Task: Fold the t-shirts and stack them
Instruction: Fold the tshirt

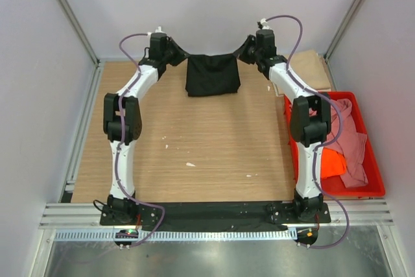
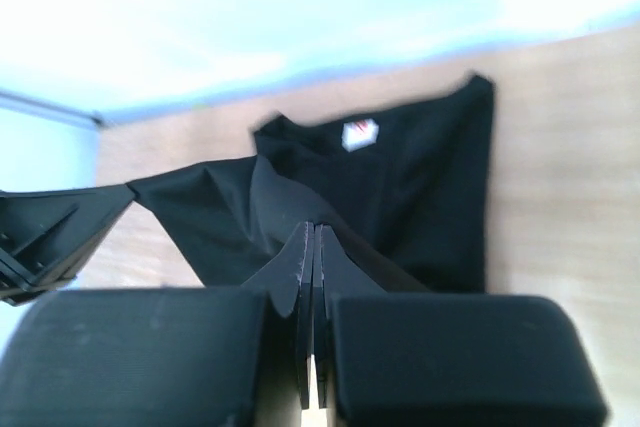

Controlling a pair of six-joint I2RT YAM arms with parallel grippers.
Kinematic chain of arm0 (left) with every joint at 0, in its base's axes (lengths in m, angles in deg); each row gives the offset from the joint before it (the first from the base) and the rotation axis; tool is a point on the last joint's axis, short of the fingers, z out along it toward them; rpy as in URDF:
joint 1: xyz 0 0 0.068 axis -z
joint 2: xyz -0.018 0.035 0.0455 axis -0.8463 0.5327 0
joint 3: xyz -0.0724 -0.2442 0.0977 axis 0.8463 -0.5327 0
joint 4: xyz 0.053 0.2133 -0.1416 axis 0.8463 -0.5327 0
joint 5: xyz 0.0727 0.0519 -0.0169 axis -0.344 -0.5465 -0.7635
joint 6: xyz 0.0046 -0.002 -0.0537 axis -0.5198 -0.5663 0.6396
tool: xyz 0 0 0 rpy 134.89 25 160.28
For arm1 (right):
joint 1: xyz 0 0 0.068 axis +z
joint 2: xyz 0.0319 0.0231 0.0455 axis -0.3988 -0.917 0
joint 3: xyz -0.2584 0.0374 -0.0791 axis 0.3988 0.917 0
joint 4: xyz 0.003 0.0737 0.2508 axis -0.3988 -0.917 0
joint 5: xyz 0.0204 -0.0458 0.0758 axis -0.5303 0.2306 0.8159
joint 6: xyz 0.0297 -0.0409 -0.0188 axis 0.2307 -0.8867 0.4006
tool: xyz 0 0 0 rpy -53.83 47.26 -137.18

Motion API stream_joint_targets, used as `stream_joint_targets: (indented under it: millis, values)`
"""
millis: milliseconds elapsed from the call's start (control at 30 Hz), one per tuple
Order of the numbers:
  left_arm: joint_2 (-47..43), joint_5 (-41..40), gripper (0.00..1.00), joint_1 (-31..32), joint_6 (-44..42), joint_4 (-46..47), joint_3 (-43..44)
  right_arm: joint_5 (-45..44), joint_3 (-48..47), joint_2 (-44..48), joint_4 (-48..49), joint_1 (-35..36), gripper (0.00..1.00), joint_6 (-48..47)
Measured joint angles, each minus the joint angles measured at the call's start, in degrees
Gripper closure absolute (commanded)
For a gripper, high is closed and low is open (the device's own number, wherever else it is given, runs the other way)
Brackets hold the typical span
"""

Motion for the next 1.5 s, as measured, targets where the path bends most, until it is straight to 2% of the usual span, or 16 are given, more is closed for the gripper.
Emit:
stream_joint_targets:
  millis: [200,367,433,500,567,600,633,667,767,900,1033,1267,1500]
  values:
    - [5.2,-3.3,1.0,-0.5,0.7,5.4,6.9,0.7,-8.0,-7.8,8.2,-0.8,0.99,0.9]
    - [17.4,-3.8,1.0,-2.0,1.9,6.9,19.8,1.8,-17.6,-20.2,13.9,-2.3,0.99,2.8]
    - [22.5,-3.9,0.95,-2.7,2.7,7.4,25.2,2.0,-21.8,-25.4,14.3,-2.8,0.98,3.9]
    - [26.2,-4.1,0.9,-3.4,3.6,9.1,27.2,2.1,-26.0,-30.2,15.4,-3.3,0.92,5.0]
    - [28.1,-4.3,0.8,-3.9,4.2,10.8,27.3,2.1,-28.0,-33.3,16.7,-3.6,0.9,5.8]
    - [29.0,-4.3,0.68,-4.2,4.4,11.6,27.3,2.1,-28.1,-34.2,17.2,-3.8,0.9,6.0]
    - [29.7,-4.3,0.64,-4.5,4.5,12.5,27.3,2.1,-28.1,-34.7,17.6,-3.9,0.88,6.3]
    - [30.1,-4.1,0.62,-4.6,4.7,13.4,27.0,2.0,-27.8,-34.8,18.1,-4.1,0.8,6.5]
    - [30.0,-3.1,0.62,-5.0,4.3,16.1,25.4,1.6,-25.6,-34.2,20.9,-4.5,0.46,7.1]
    - [25.5,-1.2,0.58,-5.6,2.9,17.7,16.6,1.9,-22.0,-31.1,20.6,-5.0,0.44,6.2]
    - [18.3,0.5,0.57,-5.8,-0.5,14.8,7.1,3.7,-16.2,-25.0,18.3,-5.4,0.43,5.1]
    - [11.5,4.9,0.57,-5.8,-4.6,12.1,1.3,9.6,-14.2,-18.6,11.6,-5.8,0.38,2.6]
    - [11.1,8.7,0.58,-4.8,-7.7,10.3,-2.3,14.7,-10.7,-18.1,5.5,-5.8,0.39,-1.2]
